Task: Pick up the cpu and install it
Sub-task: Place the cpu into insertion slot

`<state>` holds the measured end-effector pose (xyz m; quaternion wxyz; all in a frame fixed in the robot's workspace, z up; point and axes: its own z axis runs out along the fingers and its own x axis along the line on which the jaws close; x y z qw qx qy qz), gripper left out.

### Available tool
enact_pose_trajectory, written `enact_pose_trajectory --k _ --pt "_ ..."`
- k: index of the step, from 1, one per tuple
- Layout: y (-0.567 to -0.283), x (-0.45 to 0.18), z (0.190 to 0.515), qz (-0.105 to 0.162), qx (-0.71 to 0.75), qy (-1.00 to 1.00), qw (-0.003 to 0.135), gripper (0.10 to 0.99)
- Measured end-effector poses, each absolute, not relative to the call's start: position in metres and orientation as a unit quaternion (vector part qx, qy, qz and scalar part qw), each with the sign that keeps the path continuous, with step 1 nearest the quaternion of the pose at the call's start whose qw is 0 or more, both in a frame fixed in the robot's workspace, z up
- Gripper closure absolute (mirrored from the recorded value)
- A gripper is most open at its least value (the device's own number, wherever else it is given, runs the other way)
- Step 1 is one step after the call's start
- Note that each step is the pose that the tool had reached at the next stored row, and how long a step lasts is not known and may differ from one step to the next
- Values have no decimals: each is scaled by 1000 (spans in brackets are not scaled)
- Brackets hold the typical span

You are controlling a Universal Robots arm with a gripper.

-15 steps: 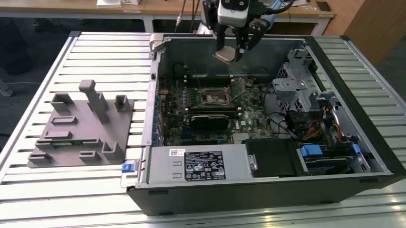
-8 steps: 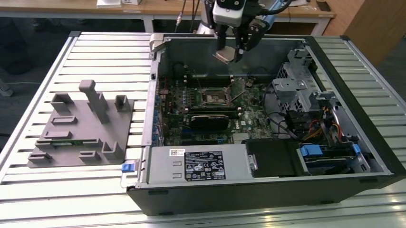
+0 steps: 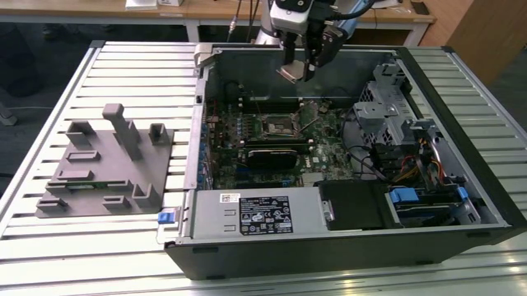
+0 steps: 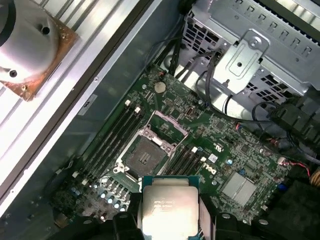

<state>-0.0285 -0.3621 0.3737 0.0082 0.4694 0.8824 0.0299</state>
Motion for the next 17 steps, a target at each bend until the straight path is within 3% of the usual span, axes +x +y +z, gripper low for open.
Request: enact_pose_trajectory --k 17 --pt "-362 -29 373 29 541 840 11 545"
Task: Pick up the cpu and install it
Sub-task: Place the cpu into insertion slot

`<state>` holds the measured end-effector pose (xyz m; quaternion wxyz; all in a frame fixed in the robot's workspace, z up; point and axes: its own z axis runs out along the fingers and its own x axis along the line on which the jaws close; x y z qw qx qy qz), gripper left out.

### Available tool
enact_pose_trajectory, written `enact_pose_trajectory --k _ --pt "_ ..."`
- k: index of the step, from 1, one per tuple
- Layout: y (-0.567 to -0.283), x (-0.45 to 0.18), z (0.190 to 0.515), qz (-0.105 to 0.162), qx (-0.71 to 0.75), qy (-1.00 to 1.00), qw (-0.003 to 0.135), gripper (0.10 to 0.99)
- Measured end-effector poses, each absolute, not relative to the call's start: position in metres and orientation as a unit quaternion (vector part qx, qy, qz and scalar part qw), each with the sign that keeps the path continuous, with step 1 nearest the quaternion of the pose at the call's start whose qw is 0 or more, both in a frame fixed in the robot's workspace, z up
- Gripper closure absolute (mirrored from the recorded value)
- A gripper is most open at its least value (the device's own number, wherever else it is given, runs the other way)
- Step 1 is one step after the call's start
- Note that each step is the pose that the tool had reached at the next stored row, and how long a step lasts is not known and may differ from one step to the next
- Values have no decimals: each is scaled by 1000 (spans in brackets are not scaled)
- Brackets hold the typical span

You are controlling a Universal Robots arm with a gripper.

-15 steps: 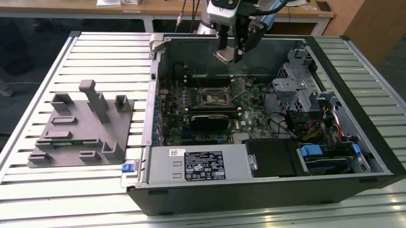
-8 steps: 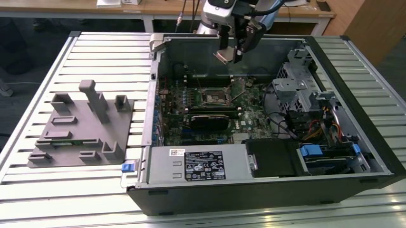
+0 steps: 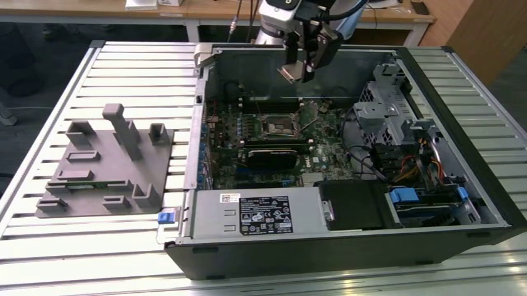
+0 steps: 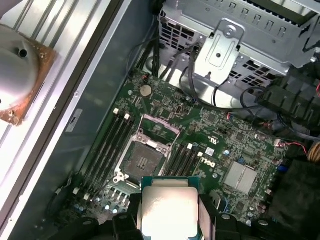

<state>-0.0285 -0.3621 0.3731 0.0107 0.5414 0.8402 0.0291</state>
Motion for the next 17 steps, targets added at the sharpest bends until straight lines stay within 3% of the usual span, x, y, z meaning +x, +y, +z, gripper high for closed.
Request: enact_pose_trajectory --k 17 --pt "-362 -29 372 28 621 783 13 545"
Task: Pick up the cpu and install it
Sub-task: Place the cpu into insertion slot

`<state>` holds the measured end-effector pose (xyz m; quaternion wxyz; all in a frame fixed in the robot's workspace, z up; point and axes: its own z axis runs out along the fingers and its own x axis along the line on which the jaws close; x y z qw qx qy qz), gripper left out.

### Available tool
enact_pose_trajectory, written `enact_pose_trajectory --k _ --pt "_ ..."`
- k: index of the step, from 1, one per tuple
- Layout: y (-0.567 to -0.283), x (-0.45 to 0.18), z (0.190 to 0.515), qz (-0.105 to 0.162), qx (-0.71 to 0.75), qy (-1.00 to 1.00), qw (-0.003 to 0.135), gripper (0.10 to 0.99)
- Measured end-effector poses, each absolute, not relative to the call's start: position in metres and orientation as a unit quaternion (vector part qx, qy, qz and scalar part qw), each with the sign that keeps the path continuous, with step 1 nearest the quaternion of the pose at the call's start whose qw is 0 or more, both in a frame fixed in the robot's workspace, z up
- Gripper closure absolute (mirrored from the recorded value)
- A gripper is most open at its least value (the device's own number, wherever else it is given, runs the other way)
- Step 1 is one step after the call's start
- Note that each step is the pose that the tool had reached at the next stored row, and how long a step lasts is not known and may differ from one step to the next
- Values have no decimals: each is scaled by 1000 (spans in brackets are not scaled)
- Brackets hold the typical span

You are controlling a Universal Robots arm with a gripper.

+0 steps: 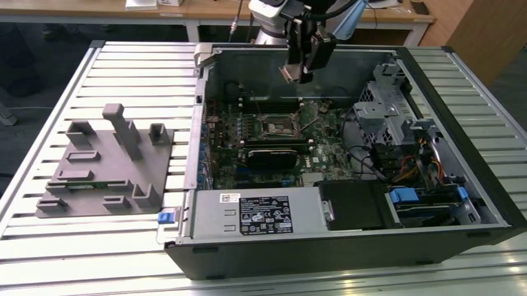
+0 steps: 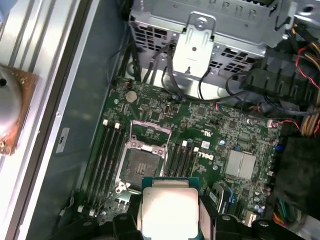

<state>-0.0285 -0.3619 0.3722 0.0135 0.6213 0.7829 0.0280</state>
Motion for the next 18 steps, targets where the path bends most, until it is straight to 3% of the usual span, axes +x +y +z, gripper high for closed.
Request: enact_pose_trajectory --k 18 --pt "-360 -28 368 25 698 716 16 545"
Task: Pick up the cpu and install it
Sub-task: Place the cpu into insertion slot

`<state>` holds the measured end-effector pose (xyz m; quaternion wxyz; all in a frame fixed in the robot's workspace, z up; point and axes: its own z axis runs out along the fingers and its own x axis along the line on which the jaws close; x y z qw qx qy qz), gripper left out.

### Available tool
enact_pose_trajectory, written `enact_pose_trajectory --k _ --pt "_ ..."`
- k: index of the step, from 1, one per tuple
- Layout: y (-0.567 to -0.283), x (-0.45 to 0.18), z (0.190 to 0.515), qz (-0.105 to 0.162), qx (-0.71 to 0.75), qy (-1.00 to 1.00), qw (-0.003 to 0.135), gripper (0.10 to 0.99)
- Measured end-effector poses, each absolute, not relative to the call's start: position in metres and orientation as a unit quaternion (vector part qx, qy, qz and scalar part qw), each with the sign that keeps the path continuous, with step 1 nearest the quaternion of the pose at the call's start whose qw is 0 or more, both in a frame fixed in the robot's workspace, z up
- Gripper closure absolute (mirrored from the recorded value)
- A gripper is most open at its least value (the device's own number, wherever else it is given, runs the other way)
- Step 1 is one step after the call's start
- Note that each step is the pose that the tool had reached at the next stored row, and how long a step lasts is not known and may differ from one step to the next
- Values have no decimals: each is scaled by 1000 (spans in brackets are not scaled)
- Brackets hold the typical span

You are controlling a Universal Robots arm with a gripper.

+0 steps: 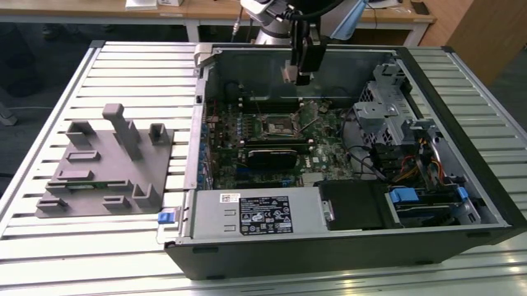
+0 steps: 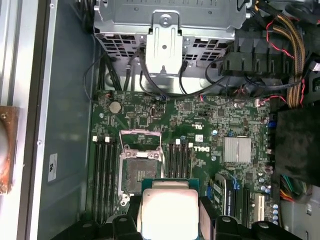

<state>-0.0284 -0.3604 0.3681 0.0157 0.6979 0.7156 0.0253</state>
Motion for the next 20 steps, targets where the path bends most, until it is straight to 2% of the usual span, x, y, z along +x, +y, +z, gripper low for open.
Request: enact_pose_trajectory --k 20 --pt "-359 -28 347 26 698 716 15 545"
